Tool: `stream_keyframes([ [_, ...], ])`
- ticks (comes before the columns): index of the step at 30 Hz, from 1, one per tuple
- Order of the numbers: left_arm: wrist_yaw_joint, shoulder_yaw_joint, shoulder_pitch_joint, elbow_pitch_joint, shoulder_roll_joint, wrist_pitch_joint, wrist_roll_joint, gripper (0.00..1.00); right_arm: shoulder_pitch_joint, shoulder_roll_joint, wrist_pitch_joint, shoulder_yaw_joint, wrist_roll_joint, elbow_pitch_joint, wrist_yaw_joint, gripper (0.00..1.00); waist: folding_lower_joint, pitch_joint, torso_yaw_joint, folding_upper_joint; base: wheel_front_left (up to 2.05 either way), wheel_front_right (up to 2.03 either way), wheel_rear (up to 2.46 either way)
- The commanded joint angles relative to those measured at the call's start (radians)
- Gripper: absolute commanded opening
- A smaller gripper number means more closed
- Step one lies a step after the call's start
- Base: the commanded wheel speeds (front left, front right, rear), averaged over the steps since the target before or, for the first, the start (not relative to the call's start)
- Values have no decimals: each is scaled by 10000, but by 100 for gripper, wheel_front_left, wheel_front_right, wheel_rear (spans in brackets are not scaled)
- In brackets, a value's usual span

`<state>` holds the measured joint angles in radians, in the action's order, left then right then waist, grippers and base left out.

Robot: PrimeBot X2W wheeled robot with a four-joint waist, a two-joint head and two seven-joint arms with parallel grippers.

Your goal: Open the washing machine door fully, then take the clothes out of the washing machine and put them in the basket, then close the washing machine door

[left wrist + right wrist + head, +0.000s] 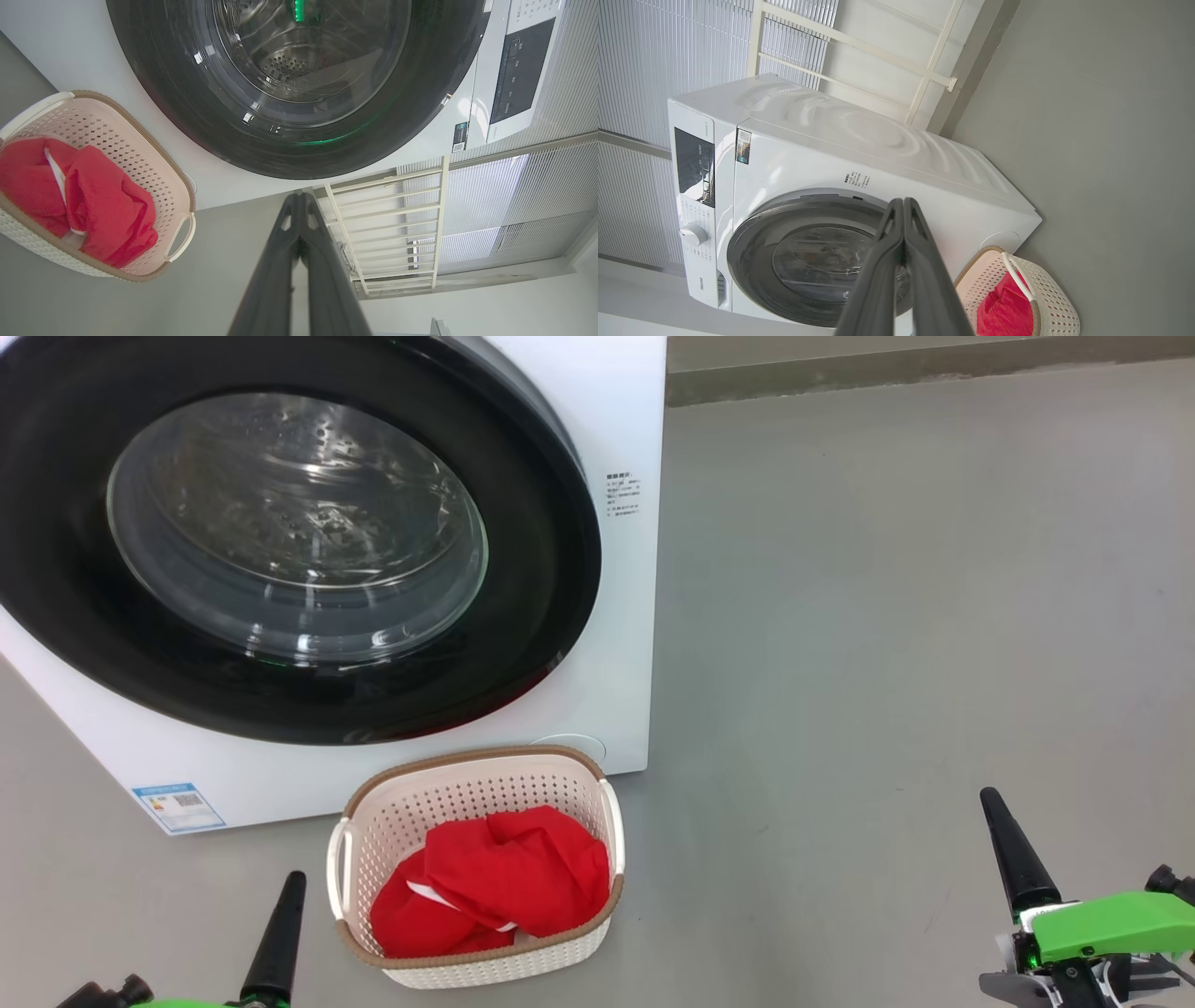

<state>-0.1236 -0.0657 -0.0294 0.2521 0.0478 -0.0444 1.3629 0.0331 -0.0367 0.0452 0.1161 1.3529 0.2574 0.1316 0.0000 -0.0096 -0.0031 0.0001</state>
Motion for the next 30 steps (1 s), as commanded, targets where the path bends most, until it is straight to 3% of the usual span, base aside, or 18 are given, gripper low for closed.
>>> stream_keyframes([
  [1,-60,-333,-506,-186,67,-119,363,0,485,-135,98,-125,355,-235,-8,0,0,10,3,-1,0,0,0],
  [21,-71,-485,-787,-70,24,-691,2454,0,748,-135,684,-19,2554,-127,-9,0,0,127,31,-1,0,0,0],
  [30,-71,-484,-786,-70,24,-691,2455,0,748,-135,683,-20,2555,-127,-9,0,0,127,31,-1,0,0,0],
])
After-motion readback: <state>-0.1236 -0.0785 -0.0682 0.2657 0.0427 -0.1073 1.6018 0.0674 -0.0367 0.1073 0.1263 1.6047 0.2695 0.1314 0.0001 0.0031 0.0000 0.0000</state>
